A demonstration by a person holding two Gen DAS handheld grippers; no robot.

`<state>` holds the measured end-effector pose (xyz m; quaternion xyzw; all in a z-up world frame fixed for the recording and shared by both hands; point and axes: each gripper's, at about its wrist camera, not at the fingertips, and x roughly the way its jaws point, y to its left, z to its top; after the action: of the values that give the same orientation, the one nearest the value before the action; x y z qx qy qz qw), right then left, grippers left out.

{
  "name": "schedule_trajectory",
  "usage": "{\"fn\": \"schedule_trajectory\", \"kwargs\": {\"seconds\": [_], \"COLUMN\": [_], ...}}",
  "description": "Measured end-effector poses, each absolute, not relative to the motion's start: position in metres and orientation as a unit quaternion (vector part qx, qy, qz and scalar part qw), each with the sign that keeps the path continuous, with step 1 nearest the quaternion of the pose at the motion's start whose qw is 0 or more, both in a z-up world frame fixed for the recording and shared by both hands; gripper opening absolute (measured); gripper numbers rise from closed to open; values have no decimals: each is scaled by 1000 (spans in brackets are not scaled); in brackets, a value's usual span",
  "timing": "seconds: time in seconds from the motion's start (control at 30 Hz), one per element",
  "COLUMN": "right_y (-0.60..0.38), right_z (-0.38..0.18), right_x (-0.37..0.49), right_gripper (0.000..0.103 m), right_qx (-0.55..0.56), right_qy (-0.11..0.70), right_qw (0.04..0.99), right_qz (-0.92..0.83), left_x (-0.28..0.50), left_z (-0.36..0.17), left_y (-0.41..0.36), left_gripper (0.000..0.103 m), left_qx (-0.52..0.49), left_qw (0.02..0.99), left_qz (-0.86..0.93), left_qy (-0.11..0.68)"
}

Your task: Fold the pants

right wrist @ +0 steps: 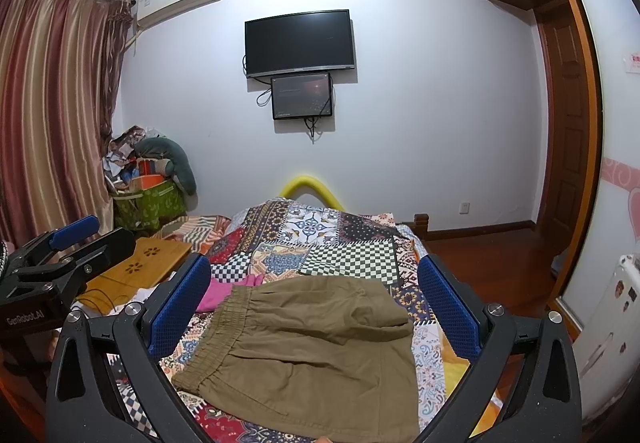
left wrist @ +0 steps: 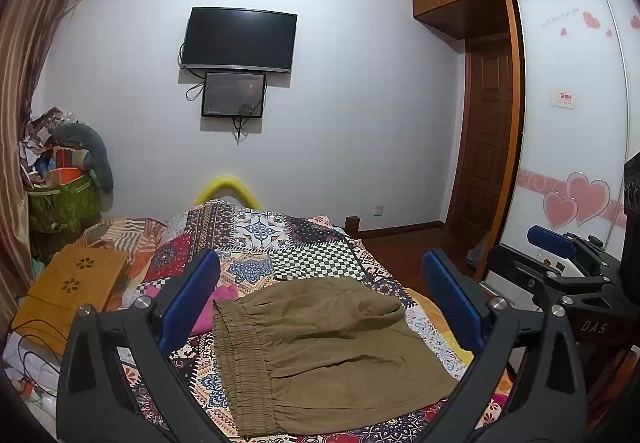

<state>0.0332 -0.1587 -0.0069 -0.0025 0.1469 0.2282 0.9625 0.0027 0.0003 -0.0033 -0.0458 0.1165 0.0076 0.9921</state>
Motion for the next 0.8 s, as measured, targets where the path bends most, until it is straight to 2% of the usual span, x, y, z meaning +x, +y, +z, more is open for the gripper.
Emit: {"fn": "schedule_trajectory", "kwargs": {"seconds": [0.8], "right_y": [-163], "right_z": [-7], "right_x": [35], "right_gripper": [103], "right_qx": [0], "right_qy": [147], "right_qw": [962], "right_qz": [228], "left_x": [3], "left_z": [-3], "left_y": [1], "left_gripper": [102], "left_qx": [-46], "left_qw": [992], "left_qz": [7], "left_qy": [117]}}
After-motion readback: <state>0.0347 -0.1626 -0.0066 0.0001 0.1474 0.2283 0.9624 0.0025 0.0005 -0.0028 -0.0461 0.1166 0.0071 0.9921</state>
